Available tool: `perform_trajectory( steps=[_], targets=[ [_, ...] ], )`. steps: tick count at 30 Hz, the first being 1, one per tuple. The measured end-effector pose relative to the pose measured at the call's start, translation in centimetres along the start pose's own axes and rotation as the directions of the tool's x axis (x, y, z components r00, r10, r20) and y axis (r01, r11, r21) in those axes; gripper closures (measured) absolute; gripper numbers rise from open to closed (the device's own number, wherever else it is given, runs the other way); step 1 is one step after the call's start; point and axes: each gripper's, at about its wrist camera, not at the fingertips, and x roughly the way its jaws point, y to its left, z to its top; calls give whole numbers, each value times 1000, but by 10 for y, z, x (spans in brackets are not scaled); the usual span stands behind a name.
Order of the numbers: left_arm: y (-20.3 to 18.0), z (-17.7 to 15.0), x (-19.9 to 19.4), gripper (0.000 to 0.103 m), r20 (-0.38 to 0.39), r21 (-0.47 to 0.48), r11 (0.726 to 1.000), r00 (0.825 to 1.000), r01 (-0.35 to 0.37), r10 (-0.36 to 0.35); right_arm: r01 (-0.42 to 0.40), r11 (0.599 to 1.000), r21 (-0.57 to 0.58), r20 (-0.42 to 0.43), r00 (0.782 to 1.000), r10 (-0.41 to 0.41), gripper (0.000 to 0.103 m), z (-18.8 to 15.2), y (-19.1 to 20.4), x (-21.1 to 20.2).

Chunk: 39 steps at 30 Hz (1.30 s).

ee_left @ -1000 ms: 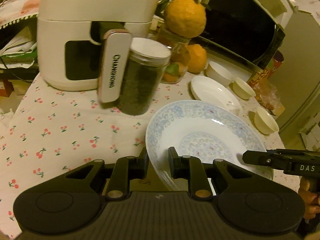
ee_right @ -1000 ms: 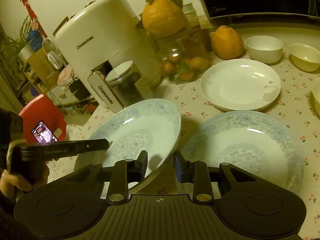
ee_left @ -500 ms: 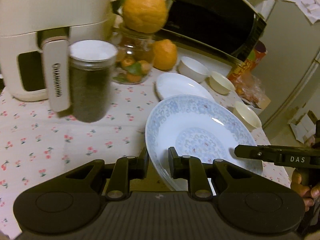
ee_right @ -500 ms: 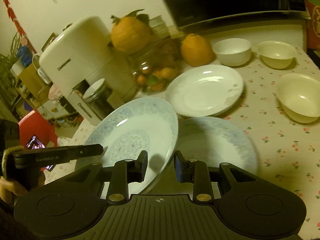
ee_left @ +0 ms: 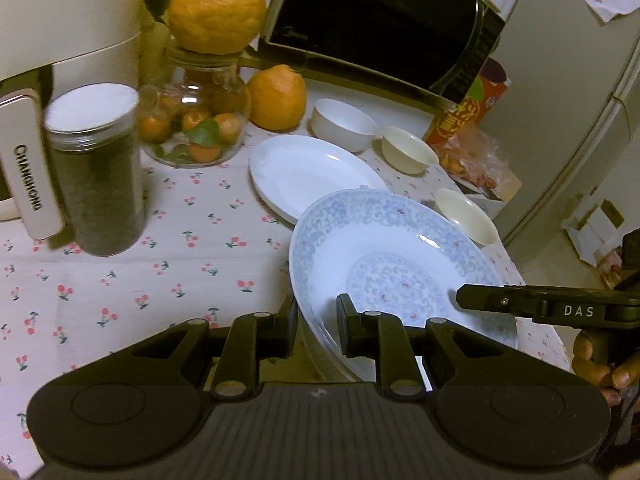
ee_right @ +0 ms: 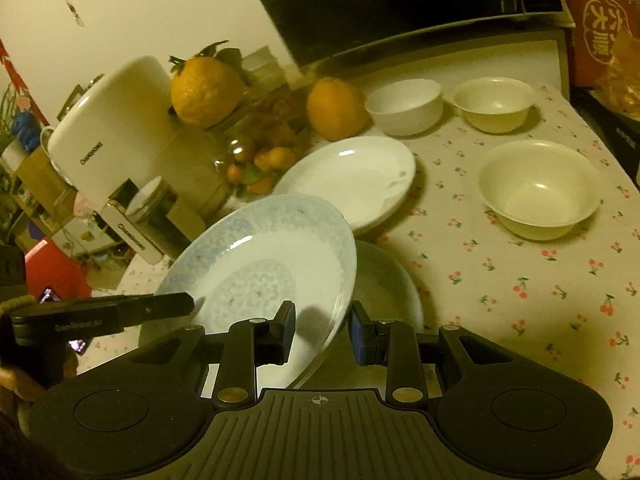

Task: Organize plates and bowls
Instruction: 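Lift the blue plate with both grippers and carry it onto the other blue plate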

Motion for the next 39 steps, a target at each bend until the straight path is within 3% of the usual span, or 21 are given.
perform_trajectory(
  steps=[9,22,39],
  targets=[
    [-14,0,13,85,-30,42,999,999,-9,10,43,999,3,-14,999,-43,75,-3,-12,-1],
    [-31,-7,25,84,-81,139,986,992,-88,100,106,993,-48,-68,992,-109,75,-7,-9,3],
    [-43,-11,25,85,-87,231,959,978,-164,189,191,962,-196,-62,977,-206,77,-14,9,5]
  ],
)
